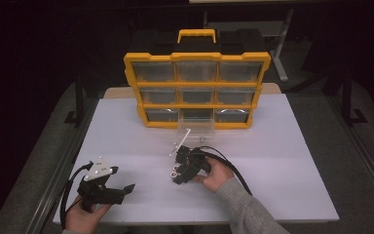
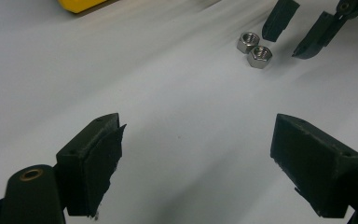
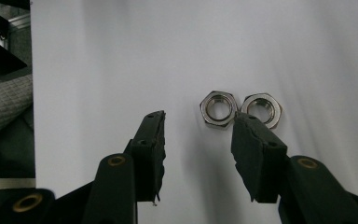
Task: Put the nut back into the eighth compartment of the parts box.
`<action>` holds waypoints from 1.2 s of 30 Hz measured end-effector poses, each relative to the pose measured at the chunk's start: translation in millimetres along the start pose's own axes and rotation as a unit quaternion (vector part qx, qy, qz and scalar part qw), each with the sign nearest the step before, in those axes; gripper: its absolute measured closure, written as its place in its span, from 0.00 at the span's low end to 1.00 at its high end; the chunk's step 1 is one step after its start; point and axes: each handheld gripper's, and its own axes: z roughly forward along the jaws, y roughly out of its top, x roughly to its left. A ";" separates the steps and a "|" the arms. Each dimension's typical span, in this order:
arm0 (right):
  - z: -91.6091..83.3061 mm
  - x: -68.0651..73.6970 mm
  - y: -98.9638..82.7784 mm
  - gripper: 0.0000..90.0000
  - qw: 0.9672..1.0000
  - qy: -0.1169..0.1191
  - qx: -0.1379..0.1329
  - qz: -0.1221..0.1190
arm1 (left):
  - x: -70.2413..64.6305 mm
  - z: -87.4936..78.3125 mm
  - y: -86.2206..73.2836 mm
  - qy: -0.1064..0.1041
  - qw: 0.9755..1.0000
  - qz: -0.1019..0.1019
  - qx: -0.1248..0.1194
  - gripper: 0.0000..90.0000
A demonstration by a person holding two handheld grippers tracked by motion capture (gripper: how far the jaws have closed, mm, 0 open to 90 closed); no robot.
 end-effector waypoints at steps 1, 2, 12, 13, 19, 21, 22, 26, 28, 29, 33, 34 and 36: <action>1.2 -0.3 -0.2 0.60 1.000 0.000 0.001 0.002 | 0.3 -0.1 0.0 0.000 1.000 0.001 0.001 0.18; 2.2 -0.7 -0.6 0.60 1.000 -0.003 0.001 0.000 | 0.5 -0.2 -0.2 0.000 1.000 0.000 0.001 0.18; 10.8 0.5 1.5 0.63 1.000 -0.016 -0.006 -0.013 | 0.5 -1.2 -0.4 0.000 1.000 -0.008 -0.004 0.18; 11.2 1.2 2.3 0.63 1.000 -0.015 -0.002 -0.011 | 0.5 -1.4 -0.5 -0.001 1.000 -0.012 -0.005 0.18; 15.5 1.1 6.5 0.64 1.000 -0.018 -0.003 -0.023 | 2.9 -2.0 -0.9 0.002 1.000 -0.008 -0.006 0.18; 17.8 3.7 8.9 0.65 0.999 -0.024 0.007 -0.023 | 2.8 -2.3 -0.8 0.002 1.000 -0.006 -0.004 0.18; 18.7 5.0 10.5 0.66 0.999 -0.029 0.010 -0.028 | 2.9 -2.4 -0.7 0.002 1.000 -0.005 -0.004 0.18; 20.0 7.8 13.7 0.70 0.999 -0.039 0.017 -0.031 | 2.9 -2.4 -0.6 0.002 1.000 -0.004 -0.004 0.18; 20.4 7.8 14.3 0.72 0.998 -0.043 0.019 -0.033 | 2.6 -2.3 -0.9 0.001 1.000 -0.006 -0.004 0.18; 20.5 7.6 14.5 0.73 0.998 -0.044 0.019 -0.034 | 2.9 -2.3 -0.8 0.002 1.000 -0.004 -0.004 0.18; 20.1 4.0 14.5 0.74 0.999 -0.033 0.017 -0.034 | 2.3 -2.1 -1.0 0.001 1.000 -0.009 -0.003 0.18; 19.9 3.6 14.5 0.76 0.999 -0.033 0.017 -0.032 | 1.9 -1.8 -1.1 0.001 1.000 -0.011 -0.004 0.18; 19.6 1.7 14.3 0.76 0.999 -0.029 0.015 -0.035 | 1.8 -1.4 -1.0 0.001 1.000 -0.010 -0.004 0.18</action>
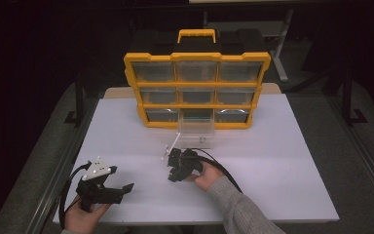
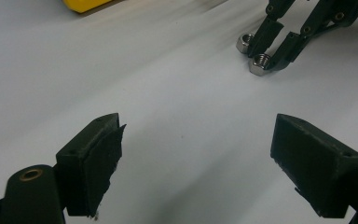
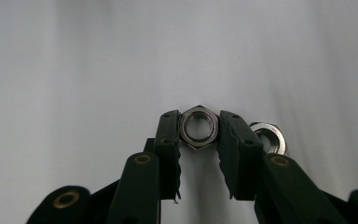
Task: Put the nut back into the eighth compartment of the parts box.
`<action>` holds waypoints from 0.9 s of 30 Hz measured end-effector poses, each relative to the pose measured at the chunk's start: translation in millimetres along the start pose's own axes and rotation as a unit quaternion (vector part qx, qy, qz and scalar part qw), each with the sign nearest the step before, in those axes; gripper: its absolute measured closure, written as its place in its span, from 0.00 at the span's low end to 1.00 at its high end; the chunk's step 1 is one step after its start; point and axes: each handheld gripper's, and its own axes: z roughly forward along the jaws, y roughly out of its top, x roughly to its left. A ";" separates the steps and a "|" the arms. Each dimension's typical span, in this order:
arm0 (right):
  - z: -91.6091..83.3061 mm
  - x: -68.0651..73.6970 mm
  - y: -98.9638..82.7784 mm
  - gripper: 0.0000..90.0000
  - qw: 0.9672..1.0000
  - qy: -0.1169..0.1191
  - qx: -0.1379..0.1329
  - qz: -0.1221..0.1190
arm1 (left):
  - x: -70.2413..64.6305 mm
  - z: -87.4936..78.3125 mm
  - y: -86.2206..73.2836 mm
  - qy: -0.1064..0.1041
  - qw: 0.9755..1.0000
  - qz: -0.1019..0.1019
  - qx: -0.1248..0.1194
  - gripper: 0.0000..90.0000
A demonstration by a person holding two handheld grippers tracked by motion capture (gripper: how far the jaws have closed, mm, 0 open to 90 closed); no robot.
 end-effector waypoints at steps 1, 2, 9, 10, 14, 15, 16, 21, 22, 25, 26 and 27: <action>-0.1 -1.7 0.0 0.76 1.000 0.004 -0.002 0.000 | -0.1 0.0 0.0 0.000 1.000 0.001 0.000 0.18; -0.7 -2.8 -0.2 0.77 1.000 0.009 0.000 0.004 | -0.3 0.0 0.0 0.000 1.000 0.001 -0.001 0.18; -7.1 -8.5 -2.1 0.77 0.999 0.029 -0.009 0.010 | 0.2 -0.6 0.3 0.001 1.000 0.002 0.000 0.18; -9.0 -8.1 -1.9 0.77 0.999 0.028 -0.014 0.007 | -0.1 -0.5 0.4 0.001 1.000 0.001 -0.001 0.18; -18.8 -6.4 1.9 0.77 0.999 0.030 -0.017 0.004 | -0.9 -0.2 0.7 0.002 1.000 0.000 -0.006 0.18; -21.9 -6.1 3.2 0.77 0.999 0.033 -0.019 0.005 | -0.7 -0.1 0.8 0.001 1.000 0.000 -0.006 0.18; -21.9 -6.1 3.2 0.77 0.999 0.033 -0.019 0.005 | -0.7 -0.1 0.8 0.001 1.000 0.000 -0.006 0.18; -41.0 -7.9 9.9 0.77 0.999 0.032 -0.029 -0.005 | -1.1 -0.6 1.2 0.001 1.000 0.003 -0.004 0.18; -45.2 -9.0 10.5 0.77 0.999 0.032 -0.032 -0.004 | -1.1 -0.5 1.2 0.000 1.000 0.002 -0.004 0.18; -56.6 -12.4 12.4 0.77 0.999 0.028 -0.039 -0.004 | -1.2 -1.0 1.2 0.000 1.000 0.000 -0.003 0.18; -61.6 -13.8 13.1 0.77 0.999 0.026 -0.041 -0.001 | -1.2 -0.8 1.1 0.001 1.000 -0.001 -0.005 0.18; -65.5 -15.2 13.8 0.77 0.999 0.022 -0.042 0.000 | -0.9 -0.9 1.1 0.002 1.000 0.001 -0.005 0.18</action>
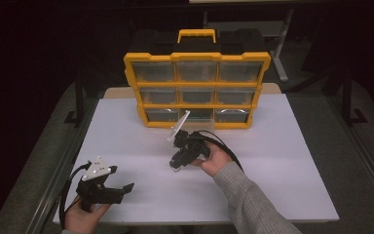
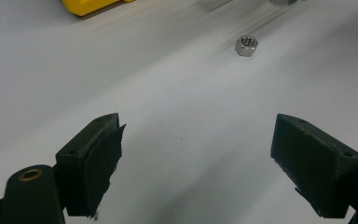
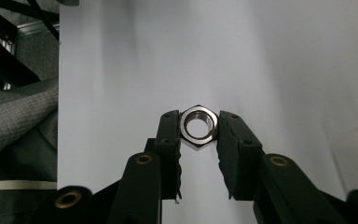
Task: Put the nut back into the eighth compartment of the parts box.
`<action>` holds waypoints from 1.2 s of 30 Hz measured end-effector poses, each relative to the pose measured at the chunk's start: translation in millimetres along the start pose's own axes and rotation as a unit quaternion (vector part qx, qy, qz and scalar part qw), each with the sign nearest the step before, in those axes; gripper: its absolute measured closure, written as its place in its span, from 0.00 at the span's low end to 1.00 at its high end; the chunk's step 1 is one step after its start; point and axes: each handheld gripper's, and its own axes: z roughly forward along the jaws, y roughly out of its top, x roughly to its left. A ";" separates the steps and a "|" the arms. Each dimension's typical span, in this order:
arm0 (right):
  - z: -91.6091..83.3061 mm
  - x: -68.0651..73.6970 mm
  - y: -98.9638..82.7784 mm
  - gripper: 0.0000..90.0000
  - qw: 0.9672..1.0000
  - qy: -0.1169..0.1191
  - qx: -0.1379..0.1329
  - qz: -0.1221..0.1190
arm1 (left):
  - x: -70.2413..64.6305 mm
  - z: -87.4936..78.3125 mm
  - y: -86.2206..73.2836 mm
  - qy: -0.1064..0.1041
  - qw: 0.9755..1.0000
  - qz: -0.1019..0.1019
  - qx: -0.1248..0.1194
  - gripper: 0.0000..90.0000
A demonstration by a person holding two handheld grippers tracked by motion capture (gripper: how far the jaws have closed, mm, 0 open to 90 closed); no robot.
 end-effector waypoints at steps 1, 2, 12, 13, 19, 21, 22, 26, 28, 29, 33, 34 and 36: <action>-2.7 -1.2 0.8 0.77 1.000 0.000 -0.003 -0.001 | -0.5 0.0 -0.1 -0.001 1.000 -0.003 0.000 0.18; -7.5 -2.9 2.0 0.77 1.000 -0.002 -0.006 0.000 | -0.1 -0.1 0.0 0.000 1.000 0.000 0.000 0.18; -40.6 -13.0 11.9 0.77 0.999 -0.020 -0.025 0.007 | -0.1 -0.1 0.3 -0.001 1.000 0.001 -0.002 0.18; -44.7 -14.7 13.0 0.77 0.999 -0.018 -0.031 0.010 | -0.1 -0.3 0.3 -0.001 1.000 0.001 -0.002 0.18; -62.1 -23.2 16.8 0.77 0.999 -0.032 -0.042 0.014 | -0.2 -0.4 0.1 -0.001 1.000 -0.003 -0.002 0.18; -66.5 -25.9 17.3 0.77 0.998 -0.035 -0.043 0.015 | -0.2 -0.5 0.2 -0.001 1.000 -0.002 -0.002 0.18; -69.8 -28.0 17.5 0.77 0.998 -0.038 -0.044 0.016 | -0.2 -0.5 0.2 -0.001 1.000 -0.003 -0.002 0.18; -79.9 -33.9 18.4 0.77 0.997 -0.046 -0.048 0.026 | 0.0 -1.0 0.3 -0.002 1.000 -0.001 0.001 0.18; -84.3 -36.7 19.3 0.77 0.997 -0.052 -0.047 0.028 | 0.0 -1.0 0.3 -0.001 1.000 -0.001 0.000 0.18; -86.0 -37.5 19.7 0.77 0.997 -0.053 -0.048 0.031 | 0.0 -1.0 0.3 -0.001 1.000 -0.002 0.000 0.18; -93.4 -44.1 21.3 0.77 0.996 -0.064 -0.050 0.036 | 0.0 -0.9 0.5 -0.001 1.000 0.001 -0.001 0.18; -94.4 -45.0 21.5 0.77 0.996 -0.066 -0.051 0.037 | 0.0 -0.9 0.3 -0.001 1.000 -0.002 -0.001 0.18; -96.6 -47.7 21.3 0.77 0.995 -0.070 -0.051 0.047 | 0.7 -1.3 0.2 -0.002 1.000 -0.001 -0.001 0.18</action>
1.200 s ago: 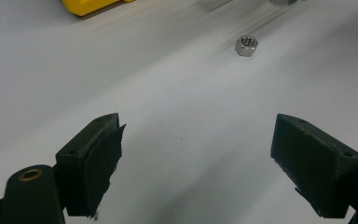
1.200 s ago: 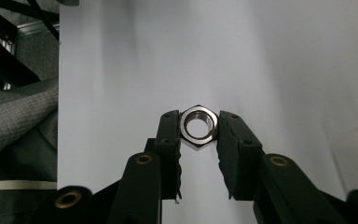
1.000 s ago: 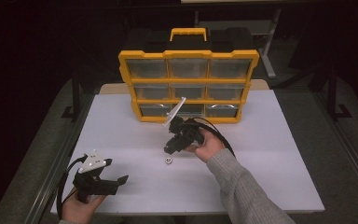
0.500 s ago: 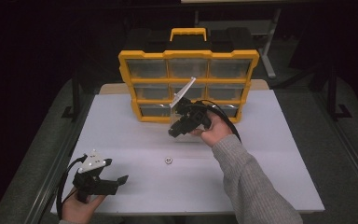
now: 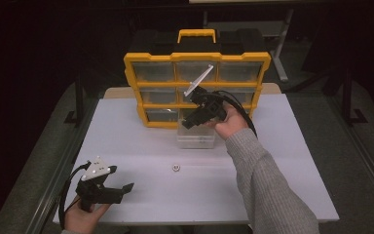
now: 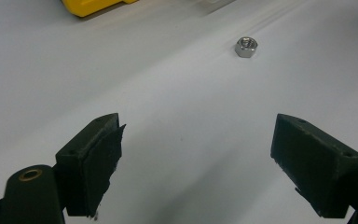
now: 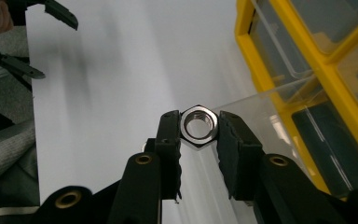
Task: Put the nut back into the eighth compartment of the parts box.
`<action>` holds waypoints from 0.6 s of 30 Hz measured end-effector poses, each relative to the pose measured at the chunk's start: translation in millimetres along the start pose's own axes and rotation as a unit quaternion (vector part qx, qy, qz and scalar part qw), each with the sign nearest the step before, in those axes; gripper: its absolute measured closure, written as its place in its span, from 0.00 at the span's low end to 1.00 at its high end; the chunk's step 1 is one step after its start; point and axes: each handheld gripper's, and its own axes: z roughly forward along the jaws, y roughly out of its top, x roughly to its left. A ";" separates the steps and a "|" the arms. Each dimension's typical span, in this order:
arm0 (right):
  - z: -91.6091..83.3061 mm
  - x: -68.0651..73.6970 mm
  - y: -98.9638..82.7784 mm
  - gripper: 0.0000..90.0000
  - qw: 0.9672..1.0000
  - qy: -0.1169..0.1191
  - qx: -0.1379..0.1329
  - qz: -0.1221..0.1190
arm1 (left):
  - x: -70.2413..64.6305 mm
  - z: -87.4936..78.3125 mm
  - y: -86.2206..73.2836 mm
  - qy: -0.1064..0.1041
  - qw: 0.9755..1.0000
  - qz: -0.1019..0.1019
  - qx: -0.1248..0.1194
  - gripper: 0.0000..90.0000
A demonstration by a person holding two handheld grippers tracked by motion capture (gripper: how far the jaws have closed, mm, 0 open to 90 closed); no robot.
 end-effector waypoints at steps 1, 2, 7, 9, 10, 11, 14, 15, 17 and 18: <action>-0.3 -1.5 -0.3 0.77 1.000 -0.003 0.001 0.004 | 0.1 -0.3 0.1 0.001 1.000 0.001 0.000 0.18; -0.1 -3.3 -1.0 0.77 1.000 -0.003 0.001 0.007 | 0.3 -0.5 0.2 0.001 1.000 0.003 0.000 0.18; 4.8 -11.2 -4.5 0.77 1.000 -0.016 0.010 0.016 | 0.6 -0.1 -0.1 0.000 1.000 0.002 0.002 0.18; 7.0 -14.3 -5.7 0.77 0.999 -0.025 0.015 0.023 | 0.6 0.2 -0.2 0.001 1.000 0.001 0.002 0.18; 8.6 -16.4 -6.3 0.77 0.999 -0.026 0.017 0.025 | 0.6 0.2 -0.3 0.001 1.000 0.001 0.001 0.18; 9.3 -17.5 -6.8 0.77 0.999 -0.026 0.019 0.028 | 0.6 0.1 -0.3 0.000 1.000 0.000 0.001 0.18; 13.5 -23.1 -10.9 0.77 0.999 -0.029 0.018 0.033 | 0.5 0.1 -0.2 0.000 1.000 0.001 0.003 0.18; 14.5 -24.0 -12.0 0.77 0.999 -0.031 0.020 0.035 | 0.5 0.2 -0.2 0.000 1.000 0.001 0.003 0.18; 17.6 -27.0 -15.7 0.77 0.999 -0.031 0.020 0.039 | 0.5 0.3 -0.3 0.000 1.000 0.001 0.003 0.18; 19.2 -28.2 -17.6 0.77 0.998 -0.032 0.020 0.042 | 0.6 0.3 -0.3 0.000 1.000 0.001 0.003 0.18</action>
